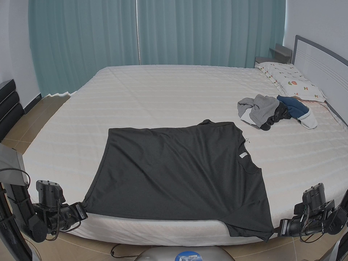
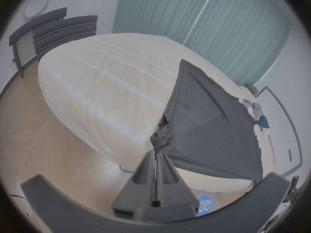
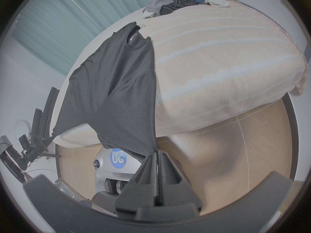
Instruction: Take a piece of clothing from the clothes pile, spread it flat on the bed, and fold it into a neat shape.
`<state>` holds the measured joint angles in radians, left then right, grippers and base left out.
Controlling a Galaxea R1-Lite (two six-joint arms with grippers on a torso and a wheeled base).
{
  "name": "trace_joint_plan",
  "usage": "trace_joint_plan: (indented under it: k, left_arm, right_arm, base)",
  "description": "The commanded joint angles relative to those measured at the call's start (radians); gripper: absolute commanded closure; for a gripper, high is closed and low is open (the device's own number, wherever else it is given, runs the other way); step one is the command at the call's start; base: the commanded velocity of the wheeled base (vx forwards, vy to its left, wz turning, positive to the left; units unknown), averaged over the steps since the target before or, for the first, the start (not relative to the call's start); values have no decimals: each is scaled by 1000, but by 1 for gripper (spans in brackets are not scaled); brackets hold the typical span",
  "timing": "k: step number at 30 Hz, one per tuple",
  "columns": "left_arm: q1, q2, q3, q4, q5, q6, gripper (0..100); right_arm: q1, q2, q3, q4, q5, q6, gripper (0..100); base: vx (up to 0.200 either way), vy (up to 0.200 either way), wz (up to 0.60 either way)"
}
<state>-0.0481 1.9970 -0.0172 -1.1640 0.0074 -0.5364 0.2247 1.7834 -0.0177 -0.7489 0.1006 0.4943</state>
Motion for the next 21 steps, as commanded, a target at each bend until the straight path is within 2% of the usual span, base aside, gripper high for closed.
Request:
trace_joint_plan:
  k: [1, 8, 10, 15, 21]
  left_arm:
    - [-6, -41, 14, 23, -3, 7, 100]
    - [-6, -46, 14, 27, -3, 9, 100]
    - [-7, -61, 14, 76, -1, 16, 100]
    - [1, -60, 14, 133, -3, 95, 100]
    - [1, -52, 14, 144, -3, 96, 100]
  right_arm:
    - [2, -1, 18, -3, -1, -3, 100]
    - [1, -12, 18, -7, -6, -3, 100]
    - [5, -48, 18, 45, 4, -23, 100]
    - [-4, -27, 18, 68, 4, -54, 100]
    - [5, -12, 16, 63, 7, -59, 100]
  base:
    - [0, 0, 0]
    - [0, 0, 0]
    - [0, 0, 0]
    - [0, 0, 0]
    - [0, 0, 0]
